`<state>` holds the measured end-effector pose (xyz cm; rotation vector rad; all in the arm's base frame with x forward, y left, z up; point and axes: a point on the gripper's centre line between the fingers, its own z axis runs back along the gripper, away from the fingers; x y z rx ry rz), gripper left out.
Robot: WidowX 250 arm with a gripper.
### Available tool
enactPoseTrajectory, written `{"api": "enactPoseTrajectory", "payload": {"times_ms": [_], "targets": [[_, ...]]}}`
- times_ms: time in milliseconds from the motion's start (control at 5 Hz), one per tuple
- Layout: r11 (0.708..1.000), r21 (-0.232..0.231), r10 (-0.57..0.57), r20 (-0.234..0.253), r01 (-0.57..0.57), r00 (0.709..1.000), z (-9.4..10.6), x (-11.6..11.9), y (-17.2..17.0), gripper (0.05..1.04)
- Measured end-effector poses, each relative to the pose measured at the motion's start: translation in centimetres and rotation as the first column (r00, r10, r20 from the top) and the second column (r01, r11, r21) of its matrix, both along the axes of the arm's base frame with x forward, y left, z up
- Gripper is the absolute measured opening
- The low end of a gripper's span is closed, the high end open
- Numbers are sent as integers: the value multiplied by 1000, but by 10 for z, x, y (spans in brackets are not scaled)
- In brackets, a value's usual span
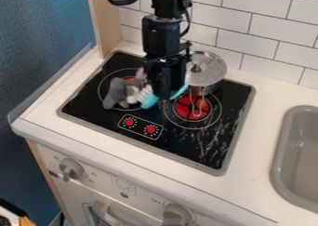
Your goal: Take the blue brush and put it on the left burner
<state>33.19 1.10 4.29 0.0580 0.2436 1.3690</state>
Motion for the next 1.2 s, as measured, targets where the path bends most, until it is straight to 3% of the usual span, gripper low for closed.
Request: {"api": "enactPoseTrajectory", "payload": {"times_ms": [400,600,800,1000,1200], "targets": [[986,48,162,-8,-162,987,-3,27,42,418],[973,52,223,11,-224,975,4,37,59,310],[960,67,273,13,-273,962,3,39,75,119],[960,67,273,4,-273,962,1,36,76,54],[971,61,231,-9,-230,973,-8,28,66,50]]}}
